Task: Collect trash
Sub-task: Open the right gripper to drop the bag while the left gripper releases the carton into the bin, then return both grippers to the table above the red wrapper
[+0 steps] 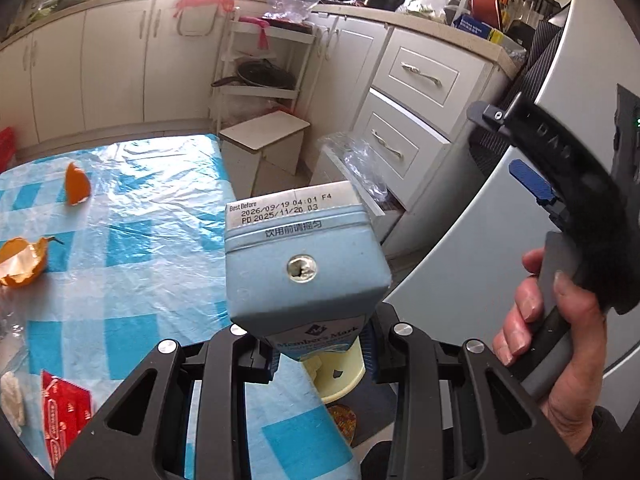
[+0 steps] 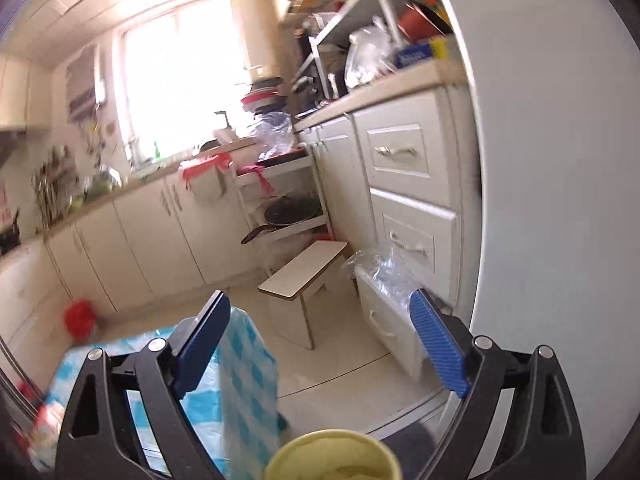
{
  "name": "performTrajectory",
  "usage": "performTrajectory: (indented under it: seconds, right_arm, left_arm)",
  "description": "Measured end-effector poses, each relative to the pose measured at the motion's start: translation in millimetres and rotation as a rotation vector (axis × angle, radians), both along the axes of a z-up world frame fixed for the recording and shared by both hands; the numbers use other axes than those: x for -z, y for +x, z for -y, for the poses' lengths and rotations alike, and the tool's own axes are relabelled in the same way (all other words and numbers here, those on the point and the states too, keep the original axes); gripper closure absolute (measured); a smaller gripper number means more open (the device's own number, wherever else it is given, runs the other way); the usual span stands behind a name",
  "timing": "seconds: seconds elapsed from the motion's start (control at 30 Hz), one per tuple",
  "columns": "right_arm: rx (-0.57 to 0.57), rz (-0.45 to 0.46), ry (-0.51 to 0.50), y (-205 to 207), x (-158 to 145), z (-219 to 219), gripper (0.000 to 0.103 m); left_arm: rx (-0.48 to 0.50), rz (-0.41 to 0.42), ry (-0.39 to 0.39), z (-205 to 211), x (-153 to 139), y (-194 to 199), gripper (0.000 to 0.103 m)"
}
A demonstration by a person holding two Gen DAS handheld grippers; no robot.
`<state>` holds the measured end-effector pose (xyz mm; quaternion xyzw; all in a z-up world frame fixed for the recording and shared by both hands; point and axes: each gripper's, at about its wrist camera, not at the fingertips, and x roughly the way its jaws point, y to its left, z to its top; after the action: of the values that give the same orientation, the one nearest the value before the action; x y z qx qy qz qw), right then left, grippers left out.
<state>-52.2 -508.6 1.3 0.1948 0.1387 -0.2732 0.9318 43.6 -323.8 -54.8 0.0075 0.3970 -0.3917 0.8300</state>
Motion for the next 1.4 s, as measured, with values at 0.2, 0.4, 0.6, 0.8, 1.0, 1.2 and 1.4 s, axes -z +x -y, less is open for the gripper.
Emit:
performTrajectory:
  seconds: [0.2, 0.4, 0.6, 0.8, 1.0, 1.2, 1.4]
  right_arm:
    - [-0.016, 0.011, 0.112, 9.3, 1.3, 16.7, 0.015]
    - [-0.031, 0.004, 0.139, 13.1, 2.0, 16.0, 0.015]
    - [-0.051, -0.022, 0.141, 21.4, 3.8, 12.1, 0.015]
    - [-0.108, -0.086, 0.058, 34.6, 3.4, -14.2, 0.015]
    - [-0.227, -0.187, -0.023, 52.8, 5.6, -58.1, 0.015]
    - [-0.339, -0.235, -0.094, 62.3, 6.6, -107.7, 0.013]
    - [-0.415, -0.253, -0.108, 63.9, 10.2, -146.2, 0.013]
  left_arm:
    - [0.032, -0.091, 0.06, 57.0, 36.7, 15.3, 0.073]
    - [0.034, -0.098, 0.097, 73.0, 45.6, 19.6, 0.052]
    - [0.003, -0.064, 0.089, 50.7, 26.2, 19.9, 0.04]
    - [-0.091, 0.029, 0.104, -17.0, -1.9, 0.6, 0.026]
    - [-0.233, 0.094, 0.14, -102.8, -18.6, -15.1, 0.017]
    - [-0.335, 0.092, 0.147, -161.8, -27.2, -14.4, 0.016]
    - [-0.385, 0.095, 0.142, -194.8, -31.2, -20.2, 0.015]
